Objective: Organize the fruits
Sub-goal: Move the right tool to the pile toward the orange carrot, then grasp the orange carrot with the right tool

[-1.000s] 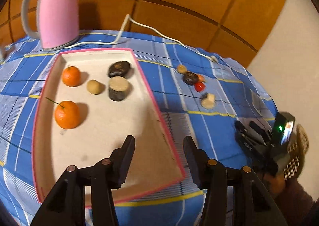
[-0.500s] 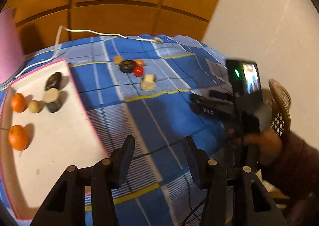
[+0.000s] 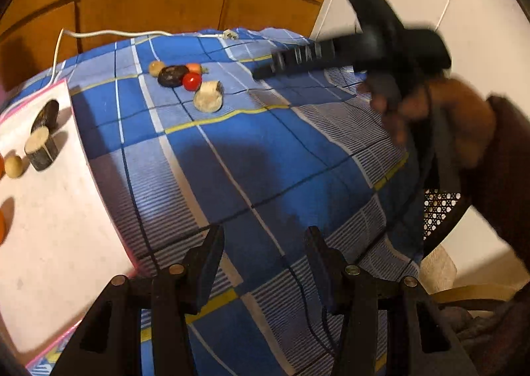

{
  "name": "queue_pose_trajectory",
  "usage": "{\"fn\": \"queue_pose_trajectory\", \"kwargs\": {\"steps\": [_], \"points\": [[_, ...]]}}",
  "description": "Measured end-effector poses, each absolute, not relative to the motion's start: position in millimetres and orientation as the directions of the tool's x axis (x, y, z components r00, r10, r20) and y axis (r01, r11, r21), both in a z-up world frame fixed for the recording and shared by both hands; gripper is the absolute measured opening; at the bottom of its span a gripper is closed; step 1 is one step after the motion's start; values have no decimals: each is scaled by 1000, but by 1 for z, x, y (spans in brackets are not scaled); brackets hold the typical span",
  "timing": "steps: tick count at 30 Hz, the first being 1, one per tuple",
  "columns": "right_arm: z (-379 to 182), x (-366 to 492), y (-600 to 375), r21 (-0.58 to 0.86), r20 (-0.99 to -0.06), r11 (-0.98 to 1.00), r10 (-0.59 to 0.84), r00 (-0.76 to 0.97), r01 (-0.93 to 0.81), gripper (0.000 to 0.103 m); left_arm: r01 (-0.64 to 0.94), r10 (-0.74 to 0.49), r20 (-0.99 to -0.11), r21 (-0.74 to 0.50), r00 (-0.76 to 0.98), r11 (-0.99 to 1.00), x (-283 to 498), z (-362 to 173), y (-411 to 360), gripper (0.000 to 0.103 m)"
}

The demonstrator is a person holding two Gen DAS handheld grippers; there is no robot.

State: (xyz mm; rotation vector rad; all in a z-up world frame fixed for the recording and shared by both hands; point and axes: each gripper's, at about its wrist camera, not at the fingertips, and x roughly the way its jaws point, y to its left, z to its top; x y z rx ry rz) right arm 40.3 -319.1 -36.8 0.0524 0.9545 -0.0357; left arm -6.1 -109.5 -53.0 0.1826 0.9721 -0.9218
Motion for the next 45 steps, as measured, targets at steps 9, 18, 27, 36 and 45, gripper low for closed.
{"fn": "queue_pose_trajectory", "kwargs": {"steps": [9,18,27,36,45], "points": [[-31,103,-305,139,-839,984,176,516,-110,40,760,-615,-753,-254,233,598,-9,-59,-108,50],[-39,127,-293,114,-863,968,208,460,-223,40,765,-635,-742,-277,215,582,-11,-61,-109,51],[-42,163,-290,-41,-870,963,97,483,-267,40,749,-653,-732,-318,196,581,-7,-65,-108,51],[-74,197,-290,-64,-917,943,73,391,-326,24,741,-659,-728,-333,191,583,-5,-65,-107,51],[-75,190,-303,-34,-903,964,83,422,-262,22,729,-663,-724,-347,192,590,-4,-65,-103,51]]}}
